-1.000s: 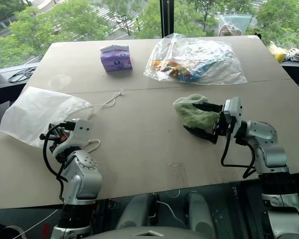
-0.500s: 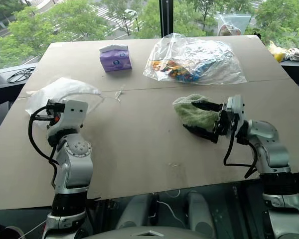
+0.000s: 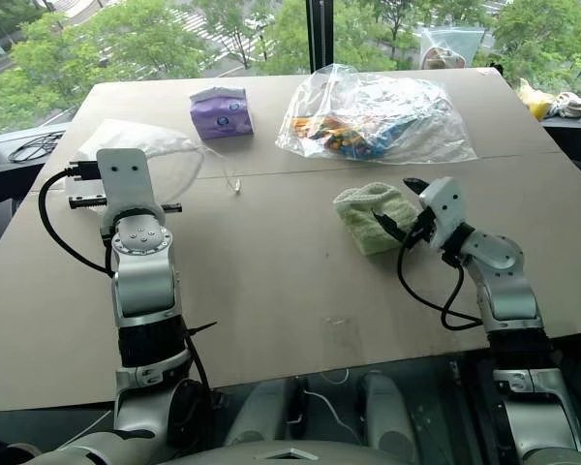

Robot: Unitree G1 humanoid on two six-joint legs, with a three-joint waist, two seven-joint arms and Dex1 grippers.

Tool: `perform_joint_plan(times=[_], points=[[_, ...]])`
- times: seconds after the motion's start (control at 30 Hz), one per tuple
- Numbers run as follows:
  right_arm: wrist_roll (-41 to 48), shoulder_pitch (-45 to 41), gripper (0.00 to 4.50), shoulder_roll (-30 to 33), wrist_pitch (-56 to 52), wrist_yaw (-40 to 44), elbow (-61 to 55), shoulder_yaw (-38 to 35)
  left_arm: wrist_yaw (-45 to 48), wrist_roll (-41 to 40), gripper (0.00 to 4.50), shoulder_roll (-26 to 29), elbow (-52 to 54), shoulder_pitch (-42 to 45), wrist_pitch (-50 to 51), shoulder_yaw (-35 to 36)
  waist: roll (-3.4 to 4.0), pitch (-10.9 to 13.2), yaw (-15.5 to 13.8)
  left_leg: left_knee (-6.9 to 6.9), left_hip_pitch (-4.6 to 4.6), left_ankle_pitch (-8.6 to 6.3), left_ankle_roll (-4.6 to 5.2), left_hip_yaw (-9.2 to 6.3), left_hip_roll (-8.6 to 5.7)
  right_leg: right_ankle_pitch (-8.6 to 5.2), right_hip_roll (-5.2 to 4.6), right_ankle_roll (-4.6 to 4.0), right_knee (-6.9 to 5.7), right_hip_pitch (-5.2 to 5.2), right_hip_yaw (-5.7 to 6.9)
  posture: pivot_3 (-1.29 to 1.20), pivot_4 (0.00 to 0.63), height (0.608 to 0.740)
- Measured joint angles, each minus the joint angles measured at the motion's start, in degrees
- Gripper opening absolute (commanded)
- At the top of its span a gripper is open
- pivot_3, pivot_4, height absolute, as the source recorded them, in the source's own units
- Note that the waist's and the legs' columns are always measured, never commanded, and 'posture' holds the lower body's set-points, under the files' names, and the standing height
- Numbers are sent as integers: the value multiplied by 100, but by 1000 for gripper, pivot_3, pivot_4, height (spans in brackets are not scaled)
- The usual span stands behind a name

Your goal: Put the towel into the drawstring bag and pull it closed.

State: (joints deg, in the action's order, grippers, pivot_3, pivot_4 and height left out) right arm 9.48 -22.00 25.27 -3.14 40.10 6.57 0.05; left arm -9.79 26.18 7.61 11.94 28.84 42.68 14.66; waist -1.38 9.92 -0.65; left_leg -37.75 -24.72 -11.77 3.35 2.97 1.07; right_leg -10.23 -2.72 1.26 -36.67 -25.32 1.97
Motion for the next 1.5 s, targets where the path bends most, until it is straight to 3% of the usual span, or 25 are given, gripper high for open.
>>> perform_joint_plan(times=[0.43,0.8,0.93,1.17,1.33,1.5], points=[[-495,261,4500,126,-243,45,-330,623,-74,-56,69,208,0,-231,-3,-188,-1,0,-13,-33,-1,-1,-1,-4,2,-16,-12,-16,-13,4,4,0,150,740],[-1481,-290,4500,-157,-138,-1468,574,637,-163,-57,69,277,-20,-246,-27,-398,-1,0,-8,-36,-5,-1,-1,-3,3,-15,-25,-18,-13,3,0,0,150,740],[-1180,-414,4500,-479,-333,-1513,663,486,-166,-57,69,311,-20,-286,-30,-423,-1,1,1,-36,-4,-1,0,-1,3,-15,-23,-16,-13,3,0,0,150,740],[121,-602,4500,-479,-1362,-438,-311,343,-165,-57,69,349,-20,-347,-53,-520,0,1,-7,-37,-6,-1,0,-3,4,-15,-25,-16,-13,3,4,0,150,740],[77,-1296,4500,-359,-1382,-730,37,4,-169,-57,69,342,-20,-419,-56,-579,-1,1,-9,-38,-5,-2,-1,-8,5,-15,-29,-18,-14,3,10,0,150,740],[-360,-1517,4500,-326,-1282,-858,1132,187,-170,-57,69,340,-20,-424,-62,-621,0,1,-5,-32,-8,-1,0,-2,4,-4,-30,-39,-11,0,4,0,150,740]])
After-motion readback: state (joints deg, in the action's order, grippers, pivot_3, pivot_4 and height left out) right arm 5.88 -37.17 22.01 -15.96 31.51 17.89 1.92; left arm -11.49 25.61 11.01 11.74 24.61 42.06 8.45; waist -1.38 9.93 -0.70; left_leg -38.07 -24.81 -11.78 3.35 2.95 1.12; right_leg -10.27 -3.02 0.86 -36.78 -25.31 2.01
